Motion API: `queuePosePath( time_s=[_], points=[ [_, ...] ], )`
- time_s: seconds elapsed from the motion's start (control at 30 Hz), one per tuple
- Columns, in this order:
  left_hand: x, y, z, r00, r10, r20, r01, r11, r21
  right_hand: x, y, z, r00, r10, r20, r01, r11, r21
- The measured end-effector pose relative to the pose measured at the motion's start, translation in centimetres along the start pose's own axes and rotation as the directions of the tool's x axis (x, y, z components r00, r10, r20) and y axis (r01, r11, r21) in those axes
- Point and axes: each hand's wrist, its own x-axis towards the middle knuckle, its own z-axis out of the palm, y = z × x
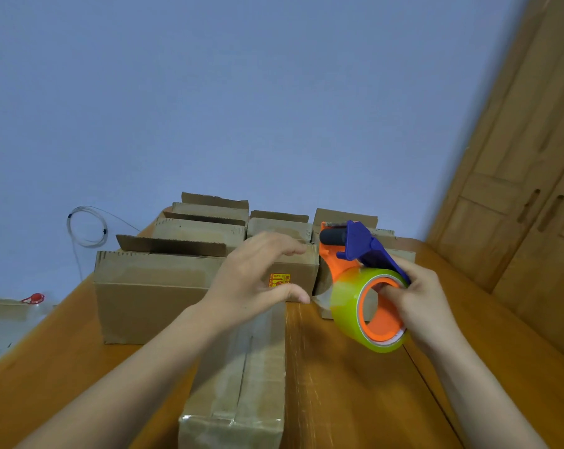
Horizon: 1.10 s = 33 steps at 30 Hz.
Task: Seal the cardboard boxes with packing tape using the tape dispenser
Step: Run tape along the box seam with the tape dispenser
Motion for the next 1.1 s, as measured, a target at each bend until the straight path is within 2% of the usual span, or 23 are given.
queuePosePath(
  time_s=[0.07, 0.13, 0.3, 0.43, 0.63, 0.77, 0.97, 1.1],
  points=[
    [-0.1, -0.1, 0.2, 0.997, 0.066, 0.034, -0.067, 0.996, 0.052, 0.0, 0.0, -0.1, 1.000, 0.001, -0.007, -0.001, 1.000, 0.014],
    [-0.6, -0.2, 0.2, 0.997, 0.067, 0.038, -0.068, 0.996, 0.052, -0.1, -0.1, -0.1, 1.000, 0.000, -0.014, 0.001, 1.000, 0.031],
    [-1.9, -0.6, -0.2, 1.000, -0.024, 0.009, 0.024, 1.000, -0.007, 0.0, -0.4, -0.2, 1.000, -0.008, -0.017, 0.009, 0.999, 0.050],
    [-2.4, -0.1, -0.1, 0.996, -0.067, 0.051, 0.068, 0.998, -0.017, 0.2, -0.8, -0.1, 1.000, -0.014, -0.024, 0.016, 0.998, 0.067],
    [-2.0, 2.4, 1.6, 0.994, 0.050, 0.100, -0.070, 0.978, 0.197, 0.2, -1.1, 0.5, 1.000, 0.009, -0.024, -0.006, 0.992, 0.123],
    [-1.4, 3.3, 2.6, 0.990, 0.140, 0.029, -0.142, 0.946, 0.291, 0.2, -1.0, 1.0, 1.000, 0.025, -0.018, -0.022, 0.990, 0.137],
    [-1.1, 2.7, 2.4, 0.958, 0.287, -0.005, -0.274, 0.919, 0.283, 0.2, -0.9, 0.8, 1.000, 0.028, -0.003, -0.028, 0.988, 0.155],
    [-1.0, 2.7, 1.7, 0.963, 0.267, 0.027, -0.266, 0.932, 0.247, 0.1, -0.8, 0.8, 0.999, 0.039, -0.004, -0.038, 0.987, 0.154]
  ],
)
